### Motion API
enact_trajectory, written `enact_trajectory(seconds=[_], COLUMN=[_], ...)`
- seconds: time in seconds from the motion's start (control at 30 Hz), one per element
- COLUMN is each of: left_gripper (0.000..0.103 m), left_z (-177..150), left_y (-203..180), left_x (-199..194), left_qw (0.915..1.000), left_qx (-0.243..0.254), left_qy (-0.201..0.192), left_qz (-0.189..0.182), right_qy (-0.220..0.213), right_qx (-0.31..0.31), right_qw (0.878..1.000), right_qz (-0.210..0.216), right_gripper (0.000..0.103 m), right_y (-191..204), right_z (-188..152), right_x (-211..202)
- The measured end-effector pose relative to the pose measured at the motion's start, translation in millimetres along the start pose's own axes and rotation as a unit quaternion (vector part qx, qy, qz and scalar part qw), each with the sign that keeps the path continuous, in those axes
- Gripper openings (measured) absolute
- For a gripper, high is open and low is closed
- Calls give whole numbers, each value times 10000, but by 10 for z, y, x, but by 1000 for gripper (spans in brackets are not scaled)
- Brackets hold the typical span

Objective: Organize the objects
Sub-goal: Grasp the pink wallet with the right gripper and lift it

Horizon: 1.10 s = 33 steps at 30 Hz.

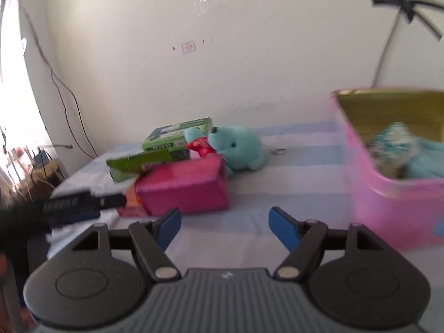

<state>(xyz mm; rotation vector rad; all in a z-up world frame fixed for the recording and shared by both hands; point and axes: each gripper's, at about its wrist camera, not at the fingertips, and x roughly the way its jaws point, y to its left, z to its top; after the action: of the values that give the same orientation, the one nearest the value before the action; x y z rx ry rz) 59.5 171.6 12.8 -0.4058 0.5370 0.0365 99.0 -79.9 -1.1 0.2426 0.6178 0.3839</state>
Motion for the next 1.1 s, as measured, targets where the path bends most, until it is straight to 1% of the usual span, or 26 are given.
enact_trajectory(seconds=[0.07,0.13,0.17,0.2,0.23,0.27,0.3,0.37,0.43,0.5,0.53,0.6,0.67,0.77,0.8,0.83,0.87,0.93,0.97,1.03,1.1], left_gripper=[80,80,80,80,80,80,80,80,80,80,79,79,79,80,81,87,90,91,91,84,81], left_z=[-9,-14,-9,-6,-5,-3,-3,-12,-31,-58,-77,-131,-176,-218,-229,-234,-234,-251,-263,-282,-264], left_y=[-6,-1,22,32,42,43,38,11,-40,-114,-170,-296,-382,-483,-522,-554,-569,-592,-606,-635,-647], left_x=[13,9,6,-1,-11,-20,-25,-35,-28,-39,-56,-94,-128,-88,-48,-5,47,159,162,118,60], left_qw=[10000,10000,9999,9998,9997,9994,9990,9976,9951,9918,9907,9895,9871,9831,9825,9820,9814,9782,9781,9769,9763], left_qx=[21,29,19,-2,-28,-46,-50,-27,27,173,322,685,959,1284,1381,1450,1480,1468,1476,1525,1367], left_qy=[5,-8,-26,-48,-70,-82,-81,-31,75,138,126,47,-18,10,23,62,145,445,437,381,455], left_qz=[-21,-81,-118,-171,-245,-338,-445,-692,-984,-1256,-1316,-1269,-1282,-1303,-1252,-1212,-1217,-1401,-1398,-1449,-1614], right_qy=[115,343,427,483,510,489,443,427,414,445,458,409,323,229,195,178,155,142,166,138,42], right_qx=[281,643,823,969,1056,1026,852,479,110,-281,-410,-523,-634,-688,-715,-748,-786,-848,-855,-835,-801], right_qw=[9995,9968,9946,9923,9900,9901,9918,9941,9948,9951,9950,9952,9956,9958,9957,9957,9955,9949,9946,9954,9959], right_qz=[95,318,458,607,786,826,838,869,929,836,789,724,617,561,547,523,508,534,561,453,429], right_gripper=[73,73,70,59,52,44,38,35,29,20,18,14,14,18,20,21,25,26,26,26,25], right_y=[-27,-93,-131,-164,-181,-162,-127,-59,-2,58,75,102,129,140,147,158,169,183,187,185,155], right_z=[143,253,278,286,281,270,247,146,-6,-183,-266,-375,-408,-387,-377,-357,-342,-325,-325,-330,-337], right_x=[203,434,527,588,605,580,519,360,180,11,-68,-180,-233,-270,-267,-252,-233,-174,-142,-125,-200])
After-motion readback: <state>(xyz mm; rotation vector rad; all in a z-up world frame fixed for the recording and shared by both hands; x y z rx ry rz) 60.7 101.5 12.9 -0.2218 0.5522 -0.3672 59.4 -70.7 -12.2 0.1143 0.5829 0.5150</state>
